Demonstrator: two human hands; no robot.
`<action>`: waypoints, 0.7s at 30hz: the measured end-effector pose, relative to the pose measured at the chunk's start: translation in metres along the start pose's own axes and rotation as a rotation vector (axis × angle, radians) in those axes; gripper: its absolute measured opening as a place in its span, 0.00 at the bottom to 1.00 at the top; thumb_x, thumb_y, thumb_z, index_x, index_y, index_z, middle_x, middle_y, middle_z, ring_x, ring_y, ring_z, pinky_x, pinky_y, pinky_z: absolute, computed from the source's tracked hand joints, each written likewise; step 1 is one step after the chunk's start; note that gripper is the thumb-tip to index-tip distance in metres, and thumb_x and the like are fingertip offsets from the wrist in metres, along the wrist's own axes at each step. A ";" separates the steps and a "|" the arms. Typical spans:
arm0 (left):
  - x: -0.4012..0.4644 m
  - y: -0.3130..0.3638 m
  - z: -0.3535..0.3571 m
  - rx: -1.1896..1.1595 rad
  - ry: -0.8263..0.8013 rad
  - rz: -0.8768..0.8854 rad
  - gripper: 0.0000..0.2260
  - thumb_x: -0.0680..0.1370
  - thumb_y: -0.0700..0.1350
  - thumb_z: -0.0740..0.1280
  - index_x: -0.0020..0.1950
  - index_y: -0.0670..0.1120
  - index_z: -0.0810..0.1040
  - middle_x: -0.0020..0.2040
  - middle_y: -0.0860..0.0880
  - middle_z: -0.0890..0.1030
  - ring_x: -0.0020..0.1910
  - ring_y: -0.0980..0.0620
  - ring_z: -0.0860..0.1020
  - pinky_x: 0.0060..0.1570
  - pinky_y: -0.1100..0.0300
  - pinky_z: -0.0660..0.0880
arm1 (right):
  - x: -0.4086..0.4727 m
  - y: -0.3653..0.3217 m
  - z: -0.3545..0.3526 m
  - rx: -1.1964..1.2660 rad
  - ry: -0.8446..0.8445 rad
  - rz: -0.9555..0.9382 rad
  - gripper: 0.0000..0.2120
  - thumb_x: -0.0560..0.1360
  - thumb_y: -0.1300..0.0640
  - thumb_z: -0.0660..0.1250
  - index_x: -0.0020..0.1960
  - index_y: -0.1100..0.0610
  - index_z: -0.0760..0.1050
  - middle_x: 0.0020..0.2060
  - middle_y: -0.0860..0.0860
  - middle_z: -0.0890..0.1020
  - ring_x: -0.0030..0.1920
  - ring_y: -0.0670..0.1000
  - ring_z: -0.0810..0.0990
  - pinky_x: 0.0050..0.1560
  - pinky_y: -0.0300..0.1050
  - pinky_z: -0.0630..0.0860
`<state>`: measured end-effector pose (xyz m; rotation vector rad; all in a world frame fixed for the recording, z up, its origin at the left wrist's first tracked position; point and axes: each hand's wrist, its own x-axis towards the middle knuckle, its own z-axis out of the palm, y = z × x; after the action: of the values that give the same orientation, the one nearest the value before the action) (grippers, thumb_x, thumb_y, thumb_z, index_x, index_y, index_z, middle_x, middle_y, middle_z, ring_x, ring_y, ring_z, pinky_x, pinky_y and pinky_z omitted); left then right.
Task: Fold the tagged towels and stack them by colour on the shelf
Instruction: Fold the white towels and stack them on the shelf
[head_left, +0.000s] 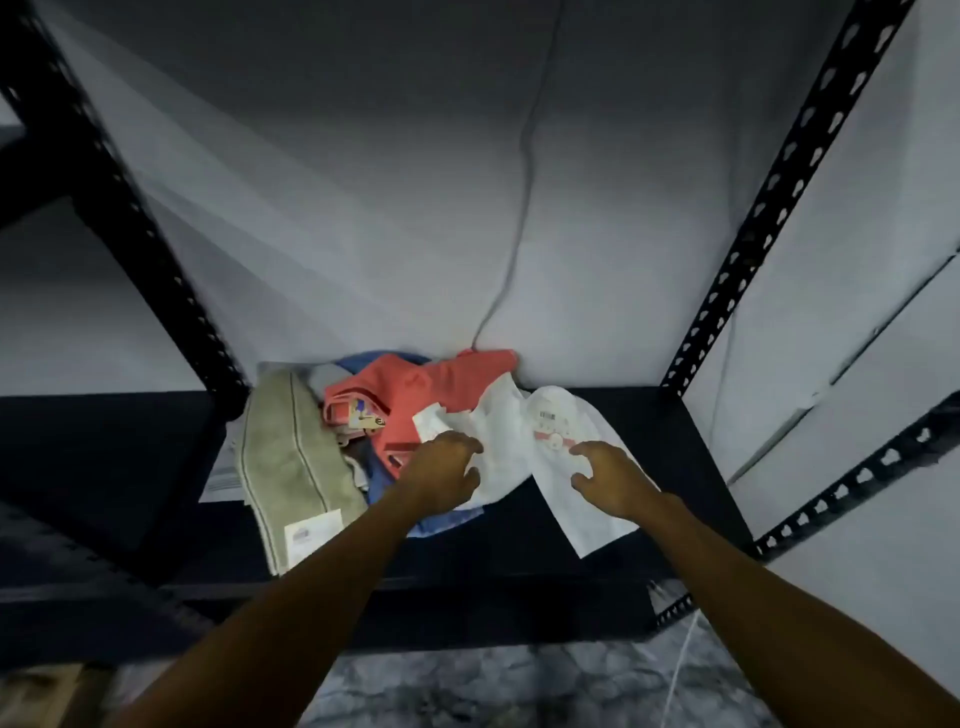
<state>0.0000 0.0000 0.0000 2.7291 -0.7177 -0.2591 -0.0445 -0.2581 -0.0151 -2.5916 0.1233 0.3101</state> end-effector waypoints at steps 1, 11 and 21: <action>0.009 0.004 0.010 0.000 0.005 0.022 0.18 0.79 0.44 0.63 0.69 0.42 0.74 0.67 0.43 0.75 0.67 0.44 0.72 0.65 0.55 0.66 | 0.006 0.009 0.010 -0.006 0.000 0.020 0.25 0.78 0.56 0.65 0.74 0.58 0.67 0.72 0.53 0.70 0.71 0.53 0.68 0.69 0.44 0.65; 0.103 0.008 0.118 0.097 0.063 0.127 0.20 0.80 0.48 0.61 0.69 0.39 0.71 0.68 0.41 0.71 0.67 0.44 0.70 0.66 0.51 0.66 | 0.066 0.093 0.090 -0.366 0.210 0.019 0.32 0.78 0.39 0.44 0.79 0.50 0.55 0.79 0.55 0.53 0.78 0.56 0.51 0.75 0.59 0.52; 0.112 -0.016 0.163 0.102 0.210 0.228 0.22 0.81 0.52 0.58 0.73 0.44 0.67 0.70 0.46 0.72 0.68 0.48 0.69 0.70 0.52 0.60 | 0.070 0.114 0.114 -0.304 0.419 -0.070 0.24 0.82 0.45 0.54 0.77 0.49 0.60 0.78 0.54 0.59 0.77 0.54 0.55 0.76 0.54 0.51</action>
<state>0.0625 -0.0834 -0.1689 2.6814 -0.9929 0.1173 -0.0159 -0.2996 -0.1835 -2.9199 0.1414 -0.2643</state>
